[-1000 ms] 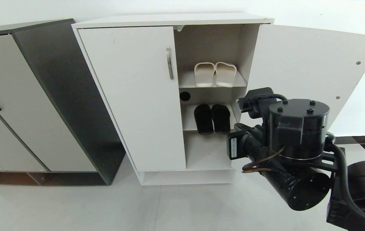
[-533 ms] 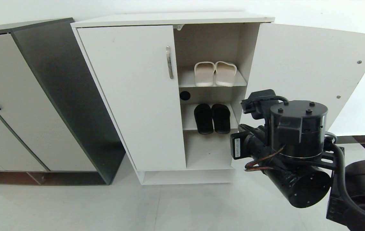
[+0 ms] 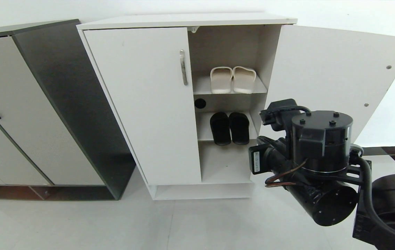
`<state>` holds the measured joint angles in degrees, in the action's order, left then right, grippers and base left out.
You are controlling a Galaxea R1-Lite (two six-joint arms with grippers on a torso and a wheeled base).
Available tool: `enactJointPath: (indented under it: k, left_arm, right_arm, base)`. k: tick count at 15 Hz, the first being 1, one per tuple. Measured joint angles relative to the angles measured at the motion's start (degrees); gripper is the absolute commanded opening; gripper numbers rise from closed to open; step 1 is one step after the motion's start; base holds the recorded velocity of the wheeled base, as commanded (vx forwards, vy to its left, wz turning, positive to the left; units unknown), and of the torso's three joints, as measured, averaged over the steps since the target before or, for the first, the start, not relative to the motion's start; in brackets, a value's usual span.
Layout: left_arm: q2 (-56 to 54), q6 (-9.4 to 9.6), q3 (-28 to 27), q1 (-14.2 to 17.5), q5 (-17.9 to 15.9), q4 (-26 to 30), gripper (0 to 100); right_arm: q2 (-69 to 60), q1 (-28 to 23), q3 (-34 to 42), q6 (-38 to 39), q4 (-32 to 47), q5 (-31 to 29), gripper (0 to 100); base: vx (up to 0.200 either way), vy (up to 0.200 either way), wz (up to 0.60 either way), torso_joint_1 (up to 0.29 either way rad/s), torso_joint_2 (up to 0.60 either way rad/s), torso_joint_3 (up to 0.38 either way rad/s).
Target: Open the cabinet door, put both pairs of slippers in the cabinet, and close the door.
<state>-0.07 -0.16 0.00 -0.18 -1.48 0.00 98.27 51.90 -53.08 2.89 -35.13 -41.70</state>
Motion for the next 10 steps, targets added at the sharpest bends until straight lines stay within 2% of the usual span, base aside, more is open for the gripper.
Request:
enactJointPath:
  k: [4,7,10]
  left_arm:
    - [0.0,0.0,0.0,0.0,0.02,0.07,0]
    - [0.0,0.0,0.02,-0.06,0.09,0.16,0]
    - [0.0,0.0,-0.02,0.02,0.06,-0.02,0]
  right_arm:
    - [0.0,0.02,0.11,-0.02,0.11,0.11,0]
    - [0.0,0.09,0.07,-0.05,0.1,0.22,0]
    - [0.16,0.2,0.05,-0.02,-0.06,0.24,0]
  base:
    - [0.0,0.0,0.0,0.001,-0.04,-0.046]
    - [0.0,0.0,0.0,0.023,-0.22,-0.328]
    - [0.0,0.0,0.0,0.046,-0.52,-0.359]
